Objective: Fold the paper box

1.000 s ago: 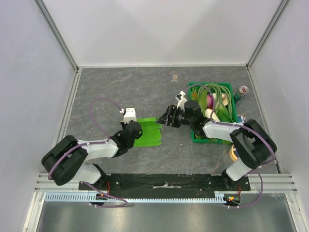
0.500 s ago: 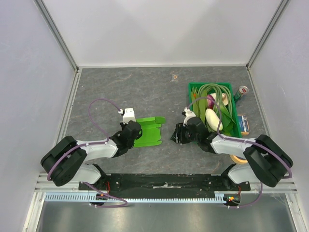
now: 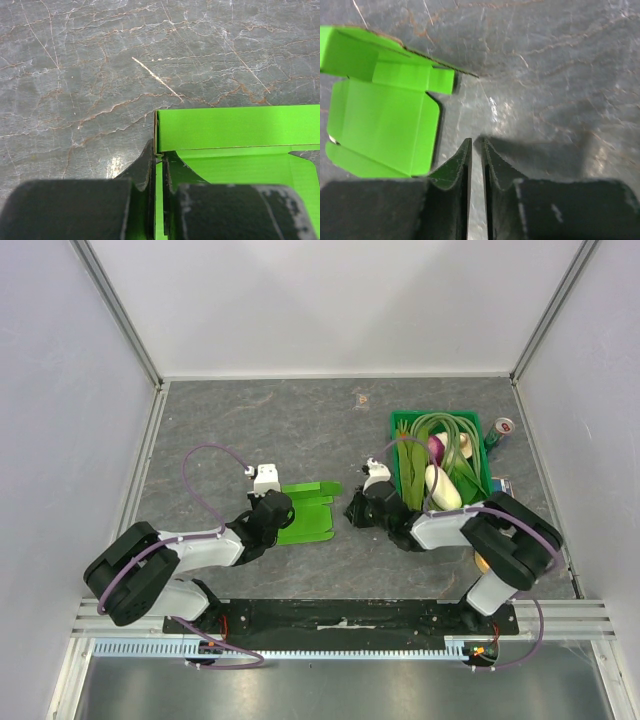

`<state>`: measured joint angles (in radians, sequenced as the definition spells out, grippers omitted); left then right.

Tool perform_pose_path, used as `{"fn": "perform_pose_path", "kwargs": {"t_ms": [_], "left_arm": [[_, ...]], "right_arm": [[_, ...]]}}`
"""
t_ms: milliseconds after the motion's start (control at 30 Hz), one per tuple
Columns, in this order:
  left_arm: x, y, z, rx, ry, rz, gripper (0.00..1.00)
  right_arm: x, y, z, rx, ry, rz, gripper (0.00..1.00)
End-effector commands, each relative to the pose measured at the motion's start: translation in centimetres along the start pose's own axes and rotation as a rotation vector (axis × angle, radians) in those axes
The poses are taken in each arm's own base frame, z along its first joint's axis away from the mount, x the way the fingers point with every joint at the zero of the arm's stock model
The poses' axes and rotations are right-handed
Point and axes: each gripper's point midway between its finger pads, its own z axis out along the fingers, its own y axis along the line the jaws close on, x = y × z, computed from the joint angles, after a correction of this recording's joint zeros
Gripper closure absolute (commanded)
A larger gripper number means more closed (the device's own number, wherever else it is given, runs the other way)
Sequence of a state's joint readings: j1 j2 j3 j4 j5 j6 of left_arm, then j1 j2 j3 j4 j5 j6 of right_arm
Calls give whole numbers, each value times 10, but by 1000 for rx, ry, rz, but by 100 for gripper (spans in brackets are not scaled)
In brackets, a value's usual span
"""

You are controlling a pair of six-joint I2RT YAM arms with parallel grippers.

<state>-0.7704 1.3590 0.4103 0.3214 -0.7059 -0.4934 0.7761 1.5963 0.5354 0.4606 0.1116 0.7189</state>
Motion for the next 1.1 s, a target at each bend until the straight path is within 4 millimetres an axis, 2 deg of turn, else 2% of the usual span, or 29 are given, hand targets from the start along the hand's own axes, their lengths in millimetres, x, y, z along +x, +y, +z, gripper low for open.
{"fn": "perform_pose_path", "kwargs": {"t_ms": [0, 167, 300, 667, 900, 1067], "left_arm": [[-5, 3, 0, -34, -26, -40, 98], [-6, 3, 0, -30, -26, -44, 98], [-6, 3, 0, -29, -24, -49, 98], [-5, 2, 0, -25, -19, -44, 98], [-5, 1, 1, -26, -17, -42, 98], [-4, 0, 0, -21, -15, -43, 98]], "right_arm": [[-28, 16, 25, -21, -130, 61, 83], [-25, 20, 30, -31, -168, 124, 91], [-21, 18, 33, -35, -181, 149, 92], [-27, 11, 38, -7, -255, 172, 95], [-31, 27, 39, -85, -265, 161, 95], [-38, 47, 38, -183, -285, 160, 95]]}}
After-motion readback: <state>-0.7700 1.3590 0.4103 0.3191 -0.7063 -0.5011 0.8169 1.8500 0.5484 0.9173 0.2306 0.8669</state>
